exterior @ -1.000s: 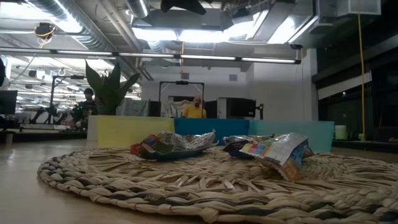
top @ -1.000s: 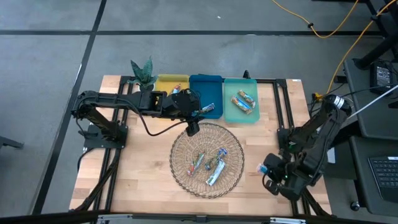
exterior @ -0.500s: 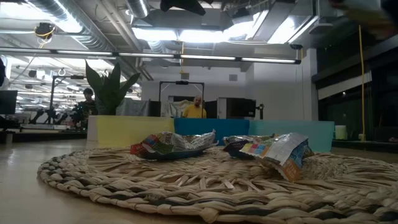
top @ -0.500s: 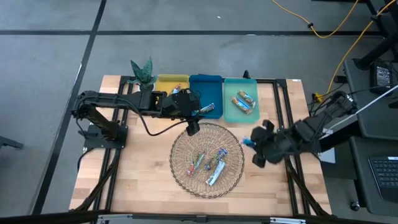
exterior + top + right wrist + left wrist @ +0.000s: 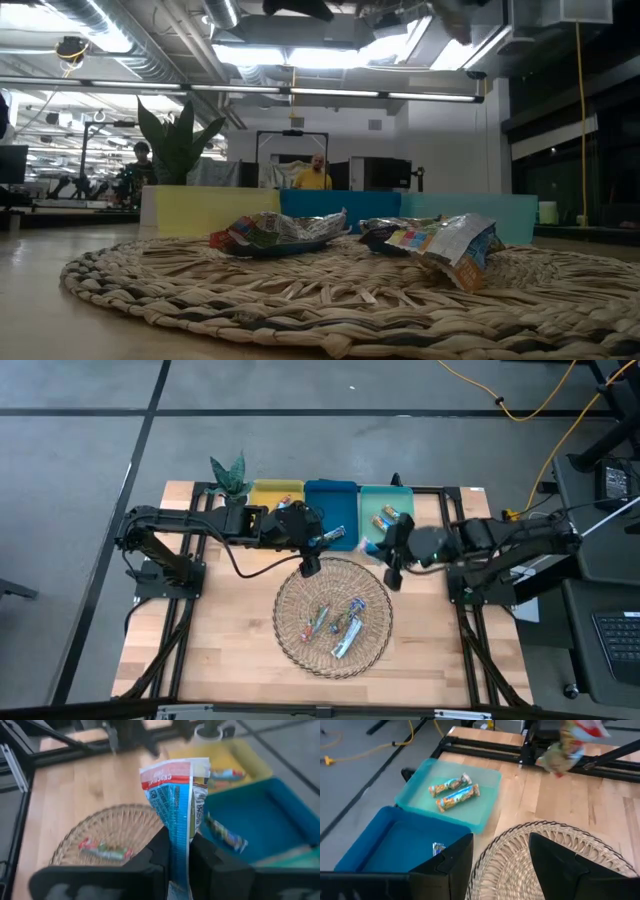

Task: Pick and place Granola Bars by type
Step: Put the red granola bar into the yellow bin

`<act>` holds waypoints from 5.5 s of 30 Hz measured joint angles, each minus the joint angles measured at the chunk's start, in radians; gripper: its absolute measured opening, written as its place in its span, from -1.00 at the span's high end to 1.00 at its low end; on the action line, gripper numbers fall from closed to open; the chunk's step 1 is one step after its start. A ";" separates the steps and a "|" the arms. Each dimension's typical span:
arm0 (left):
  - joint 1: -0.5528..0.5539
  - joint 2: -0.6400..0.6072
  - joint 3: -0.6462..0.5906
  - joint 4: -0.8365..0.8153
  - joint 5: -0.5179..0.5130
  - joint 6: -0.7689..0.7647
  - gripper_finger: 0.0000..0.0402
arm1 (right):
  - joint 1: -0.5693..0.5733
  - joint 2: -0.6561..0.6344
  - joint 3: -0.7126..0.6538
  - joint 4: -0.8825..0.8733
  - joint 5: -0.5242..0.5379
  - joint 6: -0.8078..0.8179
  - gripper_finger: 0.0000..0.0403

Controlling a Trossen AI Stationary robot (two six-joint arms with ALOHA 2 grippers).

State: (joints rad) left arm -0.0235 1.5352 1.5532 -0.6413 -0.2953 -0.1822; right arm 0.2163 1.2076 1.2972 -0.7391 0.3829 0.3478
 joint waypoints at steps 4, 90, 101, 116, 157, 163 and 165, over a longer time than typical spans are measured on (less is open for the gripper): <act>0.002 0.000 0.000 0.049 0.037 0.057 0.08 | -0.083 0.000 0.000 0.102 -0.053 -0.095 0.76; 0.130 0.011 0.000 0.366 0.104 0.169 0.76 | -0.529 0.093 0.000 0.707 -0.828 -0.333 0.16; 0.130 -0.074 0.000 0.273 0.014 0.187 0.76 | -0.529 0.008 0.000 0.567 -0.767 -0.387 -0.01; 0.191 -0.213 0.000 0.123 -0.091 0.197 0.76 | -0.525 -0.250 0.000 0.170 -0.635 -0.354 0.16; 0.571 0.176 0.000 -0.269 0.144 0.217 0.78 | -0.362 -0.482 -0.143 -0.021 -0.384 -0.200 0.22; 0.596 0.273 0.000 -0.325 0.161 0.222 0.77 | -0.362 -0.492 -0.143 -0.021 -0.385 -0.199 0.22; 0.608 0.298 0.000 -0.333 0.167 0.222 0.78 | -0.362 -0.496 -0.143 -0.024 -0.385 -0.199 0.22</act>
State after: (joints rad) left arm 0.5846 1.8328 1.5528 -0.9741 -0.1280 0.0402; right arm -0.1460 0.7113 1.1543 -0.7629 -0.0021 0.1486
